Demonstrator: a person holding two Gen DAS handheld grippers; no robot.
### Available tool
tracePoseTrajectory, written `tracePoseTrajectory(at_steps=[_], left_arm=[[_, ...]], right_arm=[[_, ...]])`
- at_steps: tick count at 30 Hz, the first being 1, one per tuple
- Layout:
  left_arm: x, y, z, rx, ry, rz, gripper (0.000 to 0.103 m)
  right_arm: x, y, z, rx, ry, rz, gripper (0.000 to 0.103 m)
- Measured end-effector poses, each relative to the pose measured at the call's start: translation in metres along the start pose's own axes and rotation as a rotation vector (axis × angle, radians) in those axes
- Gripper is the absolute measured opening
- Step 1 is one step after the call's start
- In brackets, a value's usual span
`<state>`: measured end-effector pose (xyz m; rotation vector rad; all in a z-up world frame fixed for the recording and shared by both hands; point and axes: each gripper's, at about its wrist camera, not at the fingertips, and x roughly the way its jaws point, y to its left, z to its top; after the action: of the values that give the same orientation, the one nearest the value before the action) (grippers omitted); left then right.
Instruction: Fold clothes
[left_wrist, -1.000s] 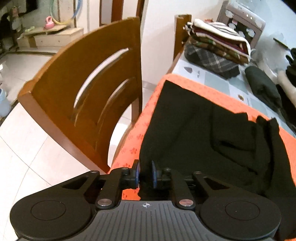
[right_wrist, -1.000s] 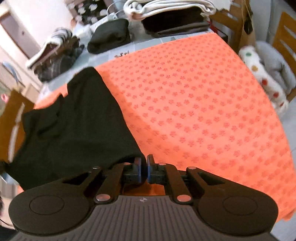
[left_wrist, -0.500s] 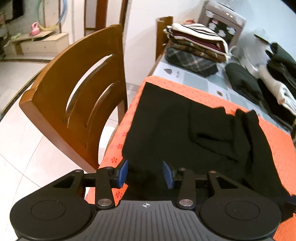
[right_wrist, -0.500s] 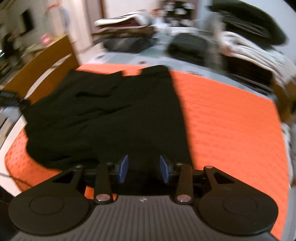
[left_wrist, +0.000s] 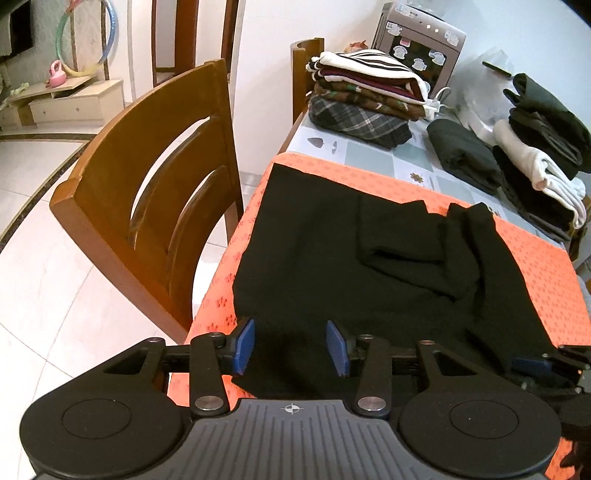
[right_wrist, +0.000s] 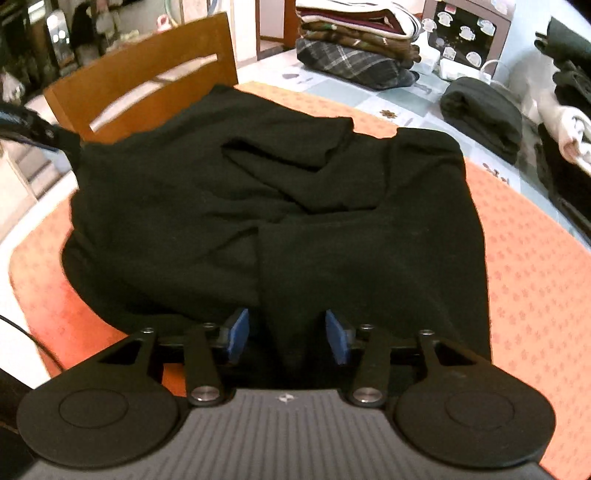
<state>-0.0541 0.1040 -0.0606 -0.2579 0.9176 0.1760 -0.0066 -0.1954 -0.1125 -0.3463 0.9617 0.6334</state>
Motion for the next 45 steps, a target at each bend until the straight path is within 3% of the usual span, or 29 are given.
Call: tracePoseTrajectory(at_steps=[1, 2, 8, 17, 22, 28, 33, 38, 43, 45], left_arm=[[-0.001, -0.001, -0.002, -0.001, -0.001, 0.004, 0.046], [-0.001, -0.003, -0.004, -0.003, -0.001, 0.008, 0.046], [-0.008, -0.024, -0.01, -0.025, -0.038, 0.019, 0.046], [-0.008, -0.087, -0.02, -0.031, -0.057, -0.004, 0.047], [-0.006, -0.128, -0.025, 0.004, -0.059, -0.037, 0.049], [-0.002, -0.17, -0.03, 0.036, -0.061, -0.044, 0.052], [0.004, -0.191, -0.029, 0.033, -0.058, -0.037, 0.054], [0.008, -0.21, -0.04, 0.082, -0.037, -0.065, 0.055], [0.014, -0.217, -0.061, 0.118, 0.004, -0.081, 0.059], [0.015, -0.218, -0.073, 0.136, 0.028, -0.098, 0.059]], right_arm=[[-0.001, -0.003, -0.001, 0.001, -0.002, 0.004, 0.012], [-0.005, -0.007, -0.001, 0.012, -0.013, 0.009, 0.007], [-0.047, -0.06, -0.002, 0.14, -0.113, 0.002, 0.007], [-0.106, -0.203, -0.04, 0.411, -0.21, -0.077, 0.007], [-0.111, -0.287, -0.093, 0.629, -0.207, -0.12, 0.006], [-0.08, -0.36, -0.142, 0.829, -0.159, -0.096, 0.001], [-0.07, -0.384, -0.163, 0.846, -0.123, -0.13, 0.001], [-0.076, -0.384, -0.175, 0.8, -0.122, -0.054, 0.007], [-0.081, -0.358, -0.18, 0.745, -0.139, 0.037, 0.033], [-0.08, -0.344, -0.183, 0.709, -0.129, 0.067, 0.035]])
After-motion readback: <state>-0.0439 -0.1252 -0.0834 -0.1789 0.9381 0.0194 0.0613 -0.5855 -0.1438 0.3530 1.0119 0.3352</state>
